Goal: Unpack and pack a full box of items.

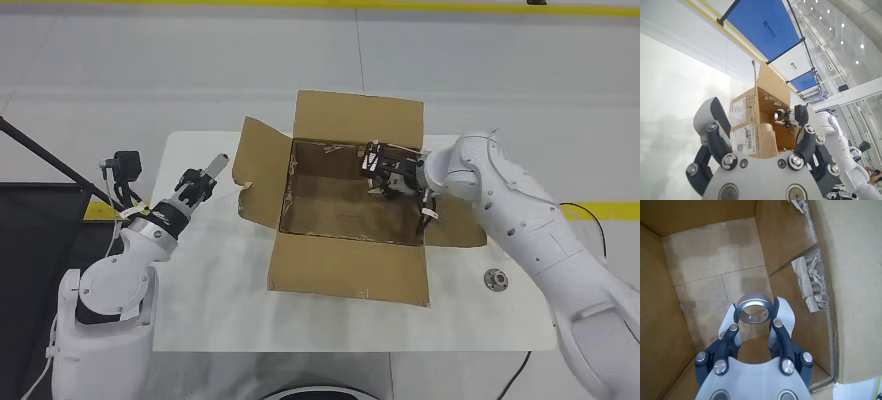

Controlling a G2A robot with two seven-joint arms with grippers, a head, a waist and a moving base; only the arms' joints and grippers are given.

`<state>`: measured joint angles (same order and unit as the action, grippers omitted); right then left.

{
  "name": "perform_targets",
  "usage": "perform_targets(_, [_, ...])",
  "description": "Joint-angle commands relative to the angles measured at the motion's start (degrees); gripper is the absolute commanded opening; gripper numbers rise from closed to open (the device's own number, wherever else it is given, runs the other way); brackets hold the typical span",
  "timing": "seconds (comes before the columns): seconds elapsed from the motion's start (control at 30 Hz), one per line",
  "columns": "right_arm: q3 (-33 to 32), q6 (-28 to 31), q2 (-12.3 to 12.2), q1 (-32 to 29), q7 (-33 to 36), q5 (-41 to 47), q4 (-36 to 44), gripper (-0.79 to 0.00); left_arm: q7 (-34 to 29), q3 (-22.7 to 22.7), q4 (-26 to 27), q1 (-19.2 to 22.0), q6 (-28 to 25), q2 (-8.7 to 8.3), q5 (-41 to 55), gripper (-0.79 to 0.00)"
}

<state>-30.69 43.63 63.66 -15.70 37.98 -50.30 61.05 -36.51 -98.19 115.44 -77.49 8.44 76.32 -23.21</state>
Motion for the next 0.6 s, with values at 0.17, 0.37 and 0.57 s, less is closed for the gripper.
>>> perform_targets(0.17, [-6.1, -1.7, -4.2, -6.3, 5.7, -0.1, 10.9, -0.785, -3.3, 3.0, -3.8, 4.7, 2.6, -0.62, -3.5, -0.274])
perform_targets(0.37, [-9.4, -2.2, -6.1, -10.2, 8.2, -0.8, 16.0, -0.785, -4.0, 5.2, -5.9, 6.8, 3.9, -0.91, -4.5, -0.502])
perform_targets(0.57, [-11.4, -2.4, -7.1, -12.7, 9.2, -2.0, 19.1, -0.785, -4.0, 6.3, -7.1, 7.6, 4.7, -1.17, -4.3, -0.785])
